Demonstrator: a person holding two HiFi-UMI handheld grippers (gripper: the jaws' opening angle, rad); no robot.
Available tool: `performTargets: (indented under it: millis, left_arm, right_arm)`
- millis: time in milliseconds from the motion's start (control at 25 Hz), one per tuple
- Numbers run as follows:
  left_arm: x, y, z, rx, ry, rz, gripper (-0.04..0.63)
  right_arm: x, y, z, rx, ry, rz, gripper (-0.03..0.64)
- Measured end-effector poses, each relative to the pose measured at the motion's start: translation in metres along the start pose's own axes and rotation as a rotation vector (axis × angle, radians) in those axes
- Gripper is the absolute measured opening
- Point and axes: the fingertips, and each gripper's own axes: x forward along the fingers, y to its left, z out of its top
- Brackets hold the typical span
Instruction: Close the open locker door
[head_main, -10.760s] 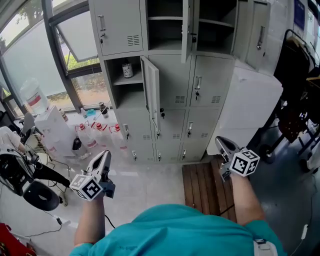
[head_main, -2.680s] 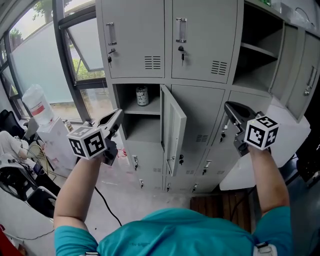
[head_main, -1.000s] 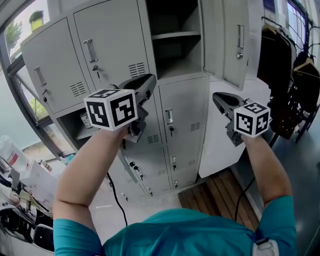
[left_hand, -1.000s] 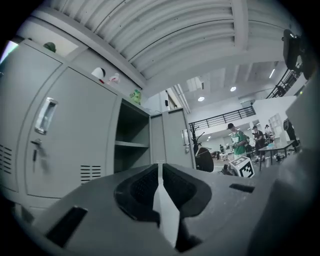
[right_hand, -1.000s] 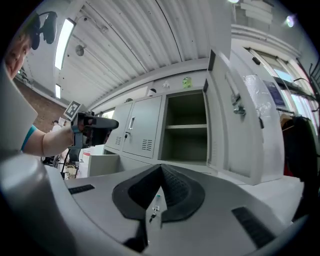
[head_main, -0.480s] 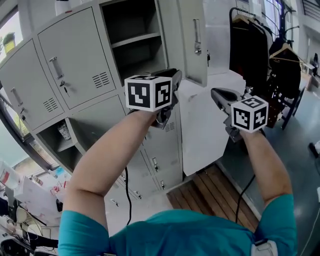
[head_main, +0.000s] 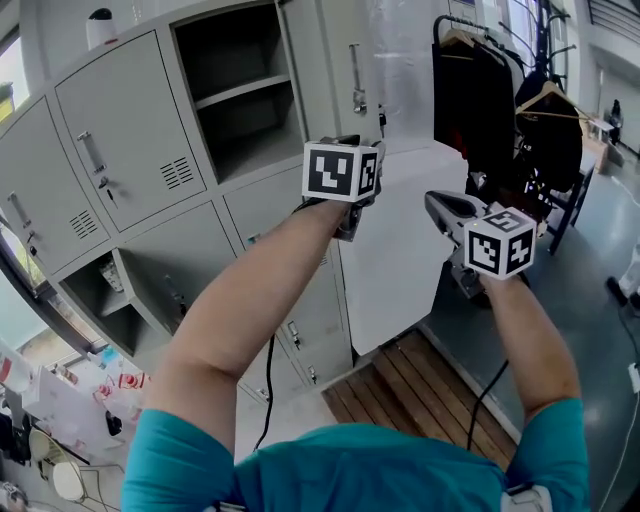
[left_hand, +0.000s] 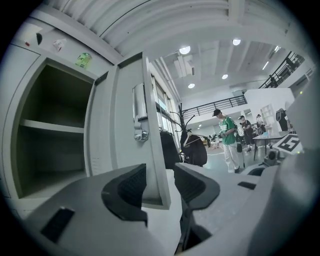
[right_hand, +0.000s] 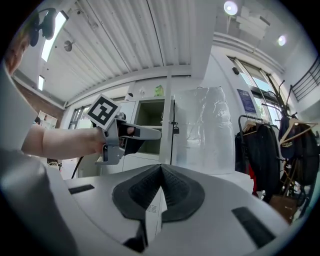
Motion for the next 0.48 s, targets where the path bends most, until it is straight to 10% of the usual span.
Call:
performTargets:
  millis: [480]
  left_arm:
    - [0.033,0.008,-0.011,0.029,0.027,0.132,0.156]
  right_arm:
    - [-0.031,-0.023,-0.019,0.019,0.022,-0.046,-0.011]
